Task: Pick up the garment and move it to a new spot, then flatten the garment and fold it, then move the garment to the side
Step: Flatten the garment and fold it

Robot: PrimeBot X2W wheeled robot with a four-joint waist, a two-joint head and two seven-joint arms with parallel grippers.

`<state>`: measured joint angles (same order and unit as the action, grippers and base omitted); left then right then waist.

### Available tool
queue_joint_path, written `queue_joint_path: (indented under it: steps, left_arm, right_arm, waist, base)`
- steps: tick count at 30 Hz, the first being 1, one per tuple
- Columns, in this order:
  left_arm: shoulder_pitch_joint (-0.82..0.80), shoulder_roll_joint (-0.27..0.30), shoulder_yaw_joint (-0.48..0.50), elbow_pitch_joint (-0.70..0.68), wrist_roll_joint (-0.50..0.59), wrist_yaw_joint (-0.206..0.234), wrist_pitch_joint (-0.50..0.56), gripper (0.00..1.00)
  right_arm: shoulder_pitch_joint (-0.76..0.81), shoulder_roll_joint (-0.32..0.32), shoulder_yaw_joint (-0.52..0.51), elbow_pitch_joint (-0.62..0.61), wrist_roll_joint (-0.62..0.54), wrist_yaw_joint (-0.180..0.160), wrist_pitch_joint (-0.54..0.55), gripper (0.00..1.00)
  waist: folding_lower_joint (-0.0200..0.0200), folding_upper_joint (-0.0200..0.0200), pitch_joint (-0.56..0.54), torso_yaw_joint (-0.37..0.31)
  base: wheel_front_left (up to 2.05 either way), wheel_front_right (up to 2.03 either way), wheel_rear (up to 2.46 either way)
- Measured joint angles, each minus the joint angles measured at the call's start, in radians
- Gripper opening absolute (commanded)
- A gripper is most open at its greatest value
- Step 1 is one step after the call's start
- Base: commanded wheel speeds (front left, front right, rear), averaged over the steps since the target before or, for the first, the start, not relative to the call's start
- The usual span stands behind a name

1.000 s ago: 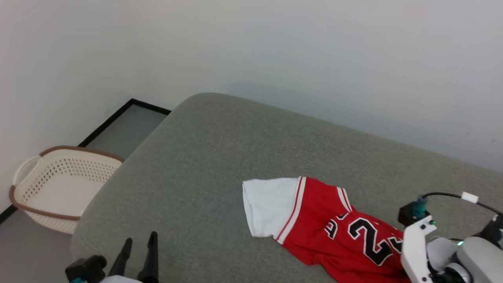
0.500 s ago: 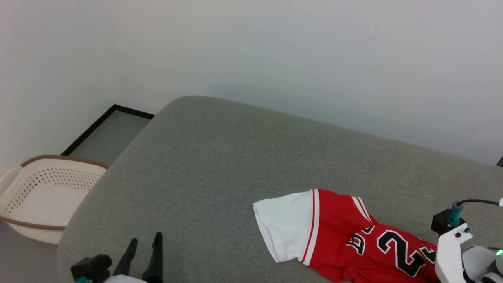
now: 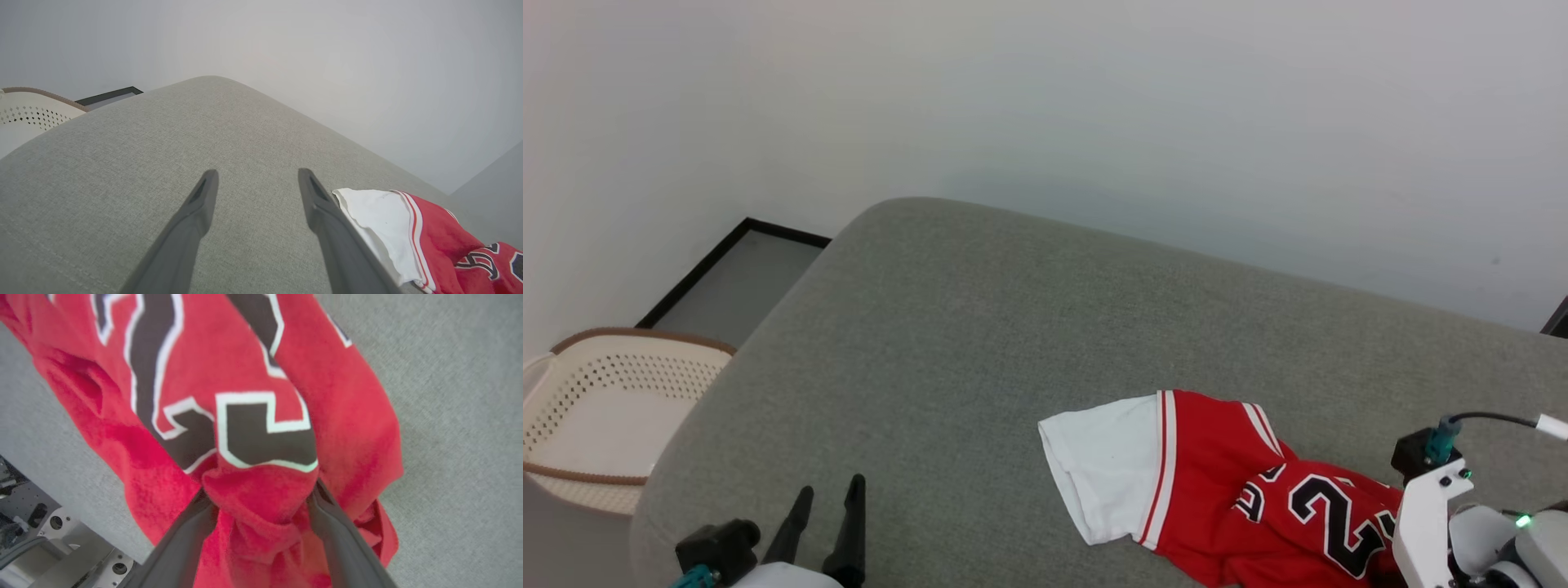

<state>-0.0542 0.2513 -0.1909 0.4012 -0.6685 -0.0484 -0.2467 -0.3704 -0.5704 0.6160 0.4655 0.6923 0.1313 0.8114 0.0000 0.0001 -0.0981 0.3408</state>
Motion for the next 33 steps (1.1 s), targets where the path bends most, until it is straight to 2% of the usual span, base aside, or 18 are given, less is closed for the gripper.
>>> queue_joint_path:
  steps: [8,13,21,28,33]
  left_arm:
    - [0.012,0.004,-0.003,-0.002,0.0,0.0,-0.001,1.0]
    - [0.013,0.005,-0.015,-0.01,0.005,0.0,-0.002,1.0]
    - [-0.002,0.0,-0.035,-0.032,0.065,0.006,-0.012,1.0]
    - [-0.015,0.001,-0.048,-0.036,0.148,0.018,-0.015,1.0]
    - [-0.022,-0.03,0.004,-0.095,0.212,0.028,-0.017,1.0]
  right_arm:
    - [-0.001,-0.013,-0.061,-0.079,0.012,0.0,-0.075,1.0]
    - [0.005,-0.024,-0.087,-0.146,-0.036,0.0,-0.245,1.0]
    - [-0.027,0.011,-0.095,-0.116,-0.125,0.0,-0.458,1.0]
    - [-0.102,0.054,-0.043,-0.013,-0.137,0.0,-0.502,1.0]
    - [-0.19,0.067,0.017,0.077,-0.086,0.0,-0.449,1.0]
  waist:
    - [0.0,0.0,-0.022,-0.014]
    - [0.0,0.0,-0.019,-0.008]
    - [0.0,0.0,-0.006,0.026]
    - [0.0,-0.0001,-0.002,0.078]
    - [0.0,0.0,0.016,0.106]
  base:
    - [0.0,0.0,0.0]
    - [0.0,0.0,0.0]
    - [0.0,0.0,0.0]
    - [0.0,0.0,0.0]
    - [0.0,0.0,0.0]
